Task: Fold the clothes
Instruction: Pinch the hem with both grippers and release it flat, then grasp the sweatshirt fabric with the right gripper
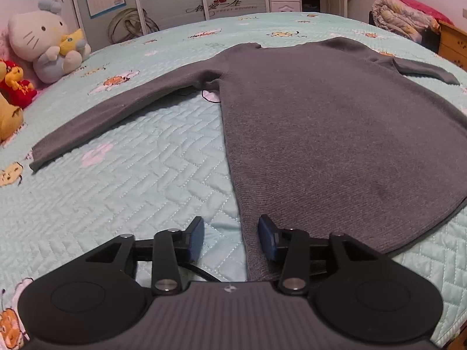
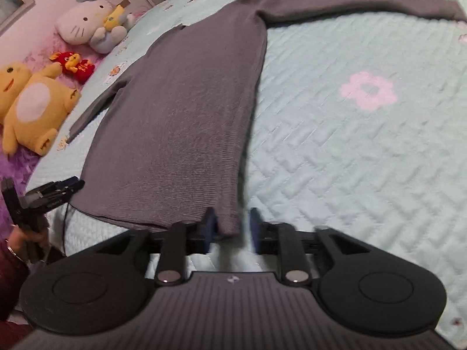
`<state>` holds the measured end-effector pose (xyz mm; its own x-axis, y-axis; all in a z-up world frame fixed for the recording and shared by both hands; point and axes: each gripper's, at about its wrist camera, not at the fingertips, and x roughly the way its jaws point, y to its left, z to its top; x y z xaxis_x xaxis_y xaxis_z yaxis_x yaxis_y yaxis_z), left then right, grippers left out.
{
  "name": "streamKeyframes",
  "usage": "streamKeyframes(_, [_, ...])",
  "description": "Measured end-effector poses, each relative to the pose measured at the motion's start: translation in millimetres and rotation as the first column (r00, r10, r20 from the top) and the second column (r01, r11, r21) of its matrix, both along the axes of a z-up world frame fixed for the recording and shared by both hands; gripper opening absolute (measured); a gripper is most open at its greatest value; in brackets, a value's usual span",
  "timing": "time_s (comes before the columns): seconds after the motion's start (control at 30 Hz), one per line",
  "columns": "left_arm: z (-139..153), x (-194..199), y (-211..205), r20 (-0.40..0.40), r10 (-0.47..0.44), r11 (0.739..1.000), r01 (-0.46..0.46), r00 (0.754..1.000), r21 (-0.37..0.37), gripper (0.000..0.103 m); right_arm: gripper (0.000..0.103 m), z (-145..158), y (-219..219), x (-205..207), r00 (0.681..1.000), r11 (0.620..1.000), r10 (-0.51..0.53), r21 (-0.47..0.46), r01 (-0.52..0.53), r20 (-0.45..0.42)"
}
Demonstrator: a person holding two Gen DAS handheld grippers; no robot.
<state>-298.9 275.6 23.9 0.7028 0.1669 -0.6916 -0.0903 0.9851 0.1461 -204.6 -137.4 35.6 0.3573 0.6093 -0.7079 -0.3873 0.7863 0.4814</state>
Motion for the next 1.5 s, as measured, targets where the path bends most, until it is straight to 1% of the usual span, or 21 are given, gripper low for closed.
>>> streamKeyframes(0.1, [1, 2, 2, -0.008, 0.034, 0.999, -0.034, 0.999, 0.006, 0.062, 0.04, 6, 7, -3, 1.0, 1.0, 0.001, 0.029, -0.002, 0.029])
streamKeyframes(0.27, [4, 4, 1, -0.028, 0.06, 0.998, -0.06, 0.998, 0.003, 0.065, 0.039, 15, 19, -9, 0.997, 0.997, 0.0, 0.077, -0.006, 0.077])
streamKeyframes(0.3, [5, 4, -1, -0.034, 0.06, 0.998, -0.059, 0.998, 0.015, 0.065, 0.039, 14, 22, -9, 0.997, 0.997, 0.003, 0.082, -0.009, 0.072])
streamKeyframes(0.33, [6, 3, -3, -0.04, 0.06, 0.998, -0.059, 0.997, 0.026, 0.065, 0.039, -1, 27, -6, 1.0, 0.998, 0.016, 0.067, -0.017, 0.012])
streamKeyframes(0.37, [7, 3, -5, -0.045, 0.059, 0.998, -0.058, 0.997, 0.038, 0.065, 0.039, -14, 31, -6, 1.0, 0.999, 0.03, 0.044, -0.03, -0.007])
streamKeyframes(0.4, [8, 3, -7, -0.052, 0.06, 0.997, -0.057, 0.997, 0.053, 0.065, 0.039, -16, 30, -11, 0.998, 0.998, 0.04, 0.048, -0.042, 0.046])
streamKeyframes(0.47, [11, 2, -13, -0.063, 0.072, 0.993, -0.065, 0.995, 0.098, 0.066, 0.039, -14, 31, -14, 0.995, 0.997, 0.064, 0.031, -0.066, 0.077])
streamKeyframes(0.6, [21, -1, -30, -0.042, 0.145, 0.969, -0.133, 0.989, 0.209, 0.066, 0.04, -1, 24, -6, 0.993, 0.993, 0.089, 0.068, -0.094, 0.077])
streamKeyframes(0.7, [33, -9, -50, 0.04, 0.189, 0.921, -0.191, 0.981, 0.34, 0.066, 0.047, 11, -7, 4, 0.993, 0.972, -0.028, 0.234, 0.0, 0.115])
streamKeyframes(0.73, [37, -12, -57, 0.067, 0.19, 0.909, -0.201, 0.98, 0.366, 0.067, 0.05, 12, -19, 10, 0.989, 0.962, -0.086, 0.27, 0.051, 0.119])
streamKeyframes(0.77, [41, -14, -62, 0.086, 0.184, 0.909, -0.203, 0.979, 0.363, 0.067, 0.055, 13, -31, 18, 0.983, 0.948, -0.141, 0.302, 0.1, 0.119])
streamKeyframes(0.9, [63, -20, -86, 0.149, 0.139, 0.936, -0.179, 0.979, 0.304, 0.067, 0.059, -2, -62, 69, 0.959, 0.913, -0.275, 0.333, 0.237, 0.071])
streamKeyframes(1.0, [78, -11, -112, 0.164, -0.025, 0.99, 0.002, 0.986, 0.138, 0.066, 0.059, -20, -57, 114, 0.951, 0.903, -0.305, 0.333, 0.272, 0.05])
streamKeyframes(1.03, [78, -2, -122, 0.154, -0.087, 0.995, 0.076, 0.984, 0.072, 0.067, 0.059, -26, -49, 130, 0.952, 0.902, -0.304, 0.335, 0.274, 0.04])
streamKeyframes(1.07, [77, 7, -132, 0.144, -0.144, 0.989, 0.145, 0.979, 0.007, 0.067, 0.059, -32, -41, 146, 0.953, 0.901, -0.303, 0.336, 0.275, 0.03])
streamKeyframes(1.13, [71, 27, -154, 0.13, -0.251, 0.959, 0.265, 0.959, -0.1, 0.067, 0.059, -41, -25, 173, 0.955, 0.9, -0.295, 0.346, 0.266, 0.032])
streamKeyframes(1.27, [45, 62, -203, 0.116, -0.421, 0.881, 0.436, 0.899, -0.185, 0.066, 0.055, -47, -3, 209, 0.962, 0.905, -0.261, 0.366, 0.217, 0.075])
streamKeyframes(1.33, [27, 73, -221, 0.107, -0.475, 0.848, 0.487, 0.873, -0.21, 0.066, 0.025, -48, -2, 217, 0.967, 0.919, -0.234, 0.346, 0.187, 0.098])
streamKeyframes(1.37, [18, 79, -228, 0.084, -0.494, 0.835, 0.499, 0.865, -0.231, 0.064, 0.004, -47, -3, 220, 0.969, 0.93, -0.218, 0.325, 0.171, 0.115])
streamKeyframes(1.43, [2, 83, -231, 0.057, -0.506, 0.824, 0.501, 0.861, -0.266, 0.061, 0.003, -45, -4, 227, 0.971, 0.95, -0.186, 0.279, 0.139, 0.15])
streamKeyframes(1.5, [-3, 76, -229, 0.072, -0.51, 0.818, 0.51, 0.857, -0.266, 0.062, 0.002, -45, -5, 232, 0.971, 0.963, -0.162, 0.244, 0.117, 0.174])
